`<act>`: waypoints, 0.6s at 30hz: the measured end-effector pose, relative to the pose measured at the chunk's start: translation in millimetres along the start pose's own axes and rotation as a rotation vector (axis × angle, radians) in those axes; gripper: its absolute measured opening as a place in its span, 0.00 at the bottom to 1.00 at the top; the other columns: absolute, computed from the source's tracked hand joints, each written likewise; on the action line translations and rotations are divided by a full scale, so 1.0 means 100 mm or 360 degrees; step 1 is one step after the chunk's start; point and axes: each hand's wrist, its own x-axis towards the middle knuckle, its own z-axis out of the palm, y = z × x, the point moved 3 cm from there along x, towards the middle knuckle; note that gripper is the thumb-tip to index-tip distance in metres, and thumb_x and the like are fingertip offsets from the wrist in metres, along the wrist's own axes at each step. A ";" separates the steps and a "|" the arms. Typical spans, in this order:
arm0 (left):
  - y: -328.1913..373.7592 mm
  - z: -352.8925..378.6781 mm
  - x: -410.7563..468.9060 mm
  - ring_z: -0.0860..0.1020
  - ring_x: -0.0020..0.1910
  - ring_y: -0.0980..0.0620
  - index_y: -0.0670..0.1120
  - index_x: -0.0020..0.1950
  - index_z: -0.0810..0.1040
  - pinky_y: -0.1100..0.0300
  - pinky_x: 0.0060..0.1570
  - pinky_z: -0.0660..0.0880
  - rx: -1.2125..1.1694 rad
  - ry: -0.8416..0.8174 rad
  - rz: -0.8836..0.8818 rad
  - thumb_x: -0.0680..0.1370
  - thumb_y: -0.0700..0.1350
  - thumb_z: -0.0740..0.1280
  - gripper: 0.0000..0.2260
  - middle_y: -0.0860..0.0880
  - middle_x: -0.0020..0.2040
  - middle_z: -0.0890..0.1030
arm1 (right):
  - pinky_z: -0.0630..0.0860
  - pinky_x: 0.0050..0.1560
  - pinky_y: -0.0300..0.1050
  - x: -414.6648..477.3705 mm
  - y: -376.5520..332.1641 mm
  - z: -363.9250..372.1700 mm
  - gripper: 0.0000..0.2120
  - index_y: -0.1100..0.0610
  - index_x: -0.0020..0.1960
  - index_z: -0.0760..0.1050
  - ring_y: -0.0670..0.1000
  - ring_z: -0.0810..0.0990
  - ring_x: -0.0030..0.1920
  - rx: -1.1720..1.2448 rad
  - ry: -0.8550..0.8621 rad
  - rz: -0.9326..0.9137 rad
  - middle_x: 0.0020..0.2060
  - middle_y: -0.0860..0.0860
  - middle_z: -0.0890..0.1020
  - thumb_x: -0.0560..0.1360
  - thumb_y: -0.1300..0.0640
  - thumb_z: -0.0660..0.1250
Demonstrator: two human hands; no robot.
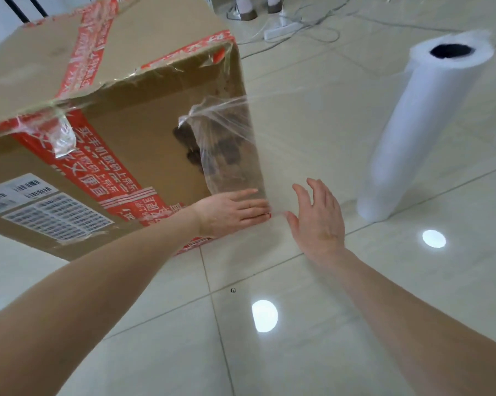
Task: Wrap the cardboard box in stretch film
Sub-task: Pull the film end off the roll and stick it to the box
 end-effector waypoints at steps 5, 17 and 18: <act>0.11 0.38 0.10 0.46 0.78 0.43 0.39 0.78 0.46 0.45 0.72 0.36 0.0330 -0.0326 -0.0023 0.81 0.45 0.46 0.26 0.42 0.79 0.48 | 0.69 0.64 0.57 -0.13 0.14 0.15 0.25 0.60 0.65 0.73 0.64 0.71 0.66 -0.0010 -0.0087 0.0121 0.65 0.62 0.73 0.71 0.52 0.72; 0.20 0.52 0.01 0.37 0.76 0.41 0.38 0.78 0.40 0.43 0.68 0.29 0.0434 -0.0530 -0.0051 0.83 0.48 0.50 0.29 0.40 0.78 0.39 | 0.69 0.64 0.56 -0.28 0.11 0.29 0.24 0.60 0.65 0.73 0.63 0.70 0.67 -0.0015 -0.0283 0.0157 0.64 0.62 0.73 0.73 0.51 0.70; 0.19 0.53 -0.01 0.36 0.76 0.41 0.38 0.77 0.39 0.44 0.68 0.29 0.0445 -0.0550 -0.0054 0.83 0.49 0.51 0.30 0.40 0.78 0.38 | 0.67 0.66 0.56 -0.27 0.10 0.30 0.24 0.59 0.67 0.72 0.62 0.69 0.68 -0.0007 -0.0305 0.0155 0.65 0.61 0.72 0.74 0.51 0.68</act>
